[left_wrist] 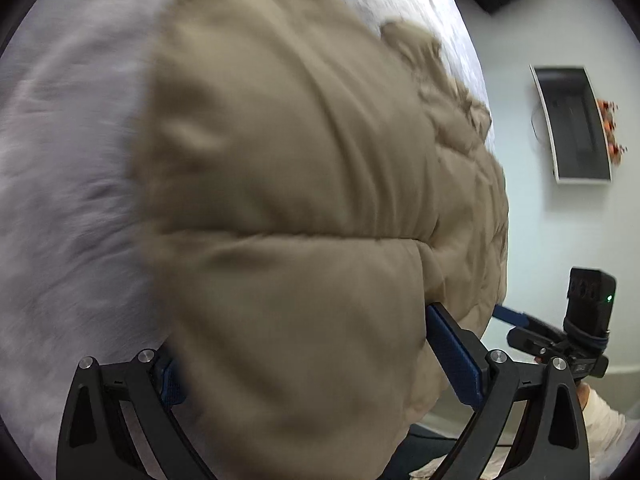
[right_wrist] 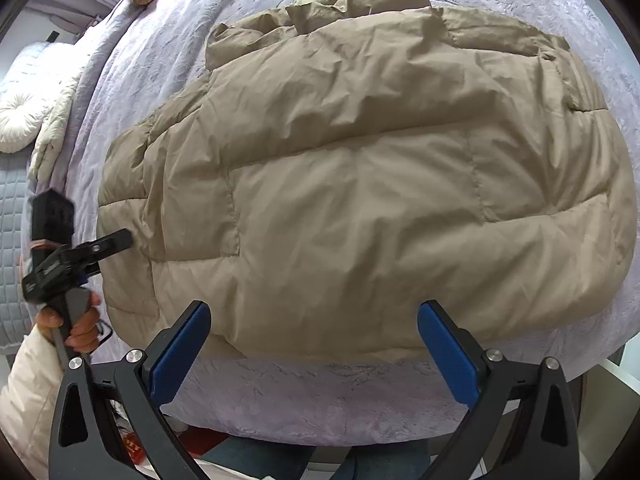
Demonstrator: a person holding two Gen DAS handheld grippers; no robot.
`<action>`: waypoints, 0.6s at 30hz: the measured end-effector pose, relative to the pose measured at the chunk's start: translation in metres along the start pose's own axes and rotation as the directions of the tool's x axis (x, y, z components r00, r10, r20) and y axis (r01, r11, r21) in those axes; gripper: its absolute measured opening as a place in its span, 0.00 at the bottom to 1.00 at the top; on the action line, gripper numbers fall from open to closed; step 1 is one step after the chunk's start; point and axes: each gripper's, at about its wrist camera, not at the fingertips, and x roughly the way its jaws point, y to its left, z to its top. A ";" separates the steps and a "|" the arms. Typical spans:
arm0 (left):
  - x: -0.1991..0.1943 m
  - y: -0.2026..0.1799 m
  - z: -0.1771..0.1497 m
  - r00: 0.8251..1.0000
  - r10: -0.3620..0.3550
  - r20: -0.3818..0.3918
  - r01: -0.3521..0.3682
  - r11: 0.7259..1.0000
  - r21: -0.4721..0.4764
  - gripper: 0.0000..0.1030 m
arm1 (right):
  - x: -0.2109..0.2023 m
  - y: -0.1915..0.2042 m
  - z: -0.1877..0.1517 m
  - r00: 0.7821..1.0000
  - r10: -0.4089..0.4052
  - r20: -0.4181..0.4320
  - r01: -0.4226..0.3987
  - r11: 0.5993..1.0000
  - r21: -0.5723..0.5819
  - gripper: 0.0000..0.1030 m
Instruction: Fold large clothes
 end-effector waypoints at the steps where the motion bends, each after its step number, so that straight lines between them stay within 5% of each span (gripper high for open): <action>1: 0.006 -0.002 0.001 1.000 -0.005 -0.016 0.005 1.000 0.008 0.97 | 0.000 0.001 0.001 1.000 0.000 0.001 0.000 1.000 0.001 1.00; 4: 0.019 -0.008 0.004 0.998 -0.019 -0.052 0.021 0.999 0.034 0.96 | -0.002 0.001 0.002 1.000 0.001 0.011 -0.001 1.000 0.007 1.00; 9: 0.010 -0.010 0.003 0.995 -0.094 -0.026 0.095 0.995 0.043 0.42 | -0.008 -0.004 0.005 0.999 0.020 0.037 -0.022 0.999 0.037 1.00; 12: 0.002 -0.016 0.000 0.996 -0.094 -0.009 0.094 0.994 0.060 0.39 | -0.015 -0.007 0.007 0.996 0.072 0.057 -0.074 0.996 0.043 1.00; 18: -0.001 -0.027 -0.004 0.998 -0.059 0.005 0.058 0.997 0.060 0.39 | -0.027 -0.010 0.016 0.994 0.051 0.096 -0.050 0.999 -0.016 1.00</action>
